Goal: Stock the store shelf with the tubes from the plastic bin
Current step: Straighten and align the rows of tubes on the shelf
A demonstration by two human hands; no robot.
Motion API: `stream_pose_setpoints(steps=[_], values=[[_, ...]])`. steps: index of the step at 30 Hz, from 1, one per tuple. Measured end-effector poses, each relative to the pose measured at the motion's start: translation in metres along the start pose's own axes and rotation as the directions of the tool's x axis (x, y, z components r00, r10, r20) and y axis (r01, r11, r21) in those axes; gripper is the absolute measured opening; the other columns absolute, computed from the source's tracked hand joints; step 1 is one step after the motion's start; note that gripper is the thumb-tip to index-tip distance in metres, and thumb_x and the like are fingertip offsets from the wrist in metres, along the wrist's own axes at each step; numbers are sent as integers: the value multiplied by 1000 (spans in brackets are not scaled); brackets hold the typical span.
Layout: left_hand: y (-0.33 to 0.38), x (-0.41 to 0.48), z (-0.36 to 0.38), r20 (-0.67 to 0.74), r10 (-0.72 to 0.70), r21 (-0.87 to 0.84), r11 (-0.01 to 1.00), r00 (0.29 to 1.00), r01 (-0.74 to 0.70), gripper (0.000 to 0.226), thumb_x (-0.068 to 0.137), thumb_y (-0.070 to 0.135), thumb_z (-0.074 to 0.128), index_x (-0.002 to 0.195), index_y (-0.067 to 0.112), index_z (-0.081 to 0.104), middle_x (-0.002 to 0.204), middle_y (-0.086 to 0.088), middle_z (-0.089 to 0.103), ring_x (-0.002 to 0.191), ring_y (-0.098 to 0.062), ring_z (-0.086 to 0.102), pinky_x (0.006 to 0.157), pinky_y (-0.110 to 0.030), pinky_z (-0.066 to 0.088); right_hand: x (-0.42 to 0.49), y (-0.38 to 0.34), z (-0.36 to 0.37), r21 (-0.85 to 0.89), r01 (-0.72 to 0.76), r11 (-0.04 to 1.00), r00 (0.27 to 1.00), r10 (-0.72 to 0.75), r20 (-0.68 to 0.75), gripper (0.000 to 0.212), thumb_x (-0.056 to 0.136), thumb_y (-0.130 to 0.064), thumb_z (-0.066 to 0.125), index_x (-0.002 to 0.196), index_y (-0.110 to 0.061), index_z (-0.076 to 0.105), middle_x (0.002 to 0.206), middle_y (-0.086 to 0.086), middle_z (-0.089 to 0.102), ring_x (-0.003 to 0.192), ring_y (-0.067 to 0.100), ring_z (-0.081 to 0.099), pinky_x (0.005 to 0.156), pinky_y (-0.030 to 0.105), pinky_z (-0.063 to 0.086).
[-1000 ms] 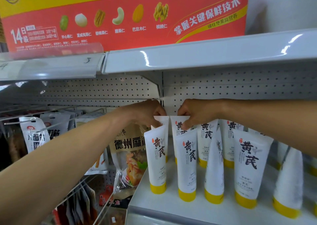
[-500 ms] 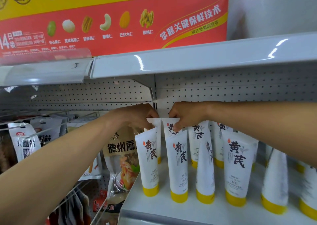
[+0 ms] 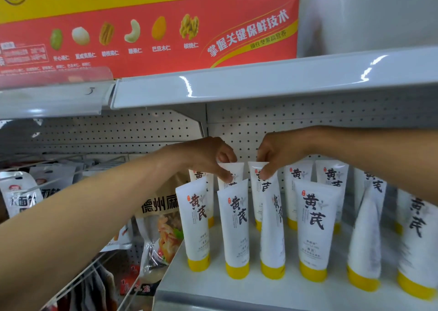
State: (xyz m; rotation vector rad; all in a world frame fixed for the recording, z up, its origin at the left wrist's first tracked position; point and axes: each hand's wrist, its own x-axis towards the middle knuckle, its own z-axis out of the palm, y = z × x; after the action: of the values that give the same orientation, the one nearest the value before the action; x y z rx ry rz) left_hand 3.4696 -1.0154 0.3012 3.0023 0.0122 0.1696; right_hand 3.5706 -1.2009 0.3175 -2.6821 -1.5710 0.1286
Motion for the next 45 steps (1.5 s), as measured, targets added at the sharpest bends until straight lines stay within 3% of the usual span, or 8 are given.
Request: stream_pose_setpoints(steps=[4,8,16,23,30,36,42,45], values=[[7,11,6,13,-3,106,994,1000,2,44,73,36,81,113,22,69,112,8,69,103,-9,63,96,-36,51,4,4,13,7,3,1000,999,-3,-50,16,85,-31,70,89,-15,70,70,-12,63,58,0,51,48,8,35],[11,16,10,-25,3,136,991,1000,1,47,74,33,81,117,18,68,120,4,67,109,-12,62,98,-35,50,6,6,16,-2,9,1000,997,-9,-82,25,84,-30,71,95,-8,74,85,1,70,67,9,55,56,17,42],[10,20,14,-71,-17,233,972,997,33,55,75,42,79,124,23,63,124,5,65,109,-12,61,96,-30,49,7,6,18,-28,-32,999,995,29,-95,28,85,-32,70,104,-10,72,97,2,71,77,12,58,59,19,43],[14,21,11,-24,-28,250,968,999,33,56,77,39,78,128,23,60,128,6,63,113,-13,60,96,-27,46,6,2,16,-31,-33,999,998,31,-59,20,86,-26,69,100,-13,69,79,-10,61,68,5,53,56,16,40],[11,21,11,-14,-17,236,972,1000,20,53,77,39,78,125,24,62,127,7,63,112,-11,59,98,-28,45,5,1,16,-33,-10,999,999,8,-52,17,87,-28,68,93,-12,67,79,-5,62,69,9,53,57,18,41],[7,18,9,17,1,123,992,1000,-3,42,79,38,76,118,26,65,121,9,66,109,-10,60,100,-35,47,-7,3,0,105,6,994,990,9,-139,17,90,-30,64,102,-19,70,97,-13,64,100,12,61,93,32,50],[23,-5,-3,-151,8,-75,997,989,-19,40,79,47,74,114,28,66,104,11,69,93,-2,65,93,-29,52,-41,3,-3,106,47,993,948,-11,-319,31,87,-29,68,116,-18,65,112,-8,64,102,10,59,92,26,48],[33,-23,-3,-309,12,-26,999,951,-21,36,80,51,70,110,30,68,98,15,68,91,-3,65,90,-33,54,-59,-1,5,100,71,992,912,-24,-410,34,88,-27,66,121,-21,62,109,-10,61,101,9,58,92,25,47]])
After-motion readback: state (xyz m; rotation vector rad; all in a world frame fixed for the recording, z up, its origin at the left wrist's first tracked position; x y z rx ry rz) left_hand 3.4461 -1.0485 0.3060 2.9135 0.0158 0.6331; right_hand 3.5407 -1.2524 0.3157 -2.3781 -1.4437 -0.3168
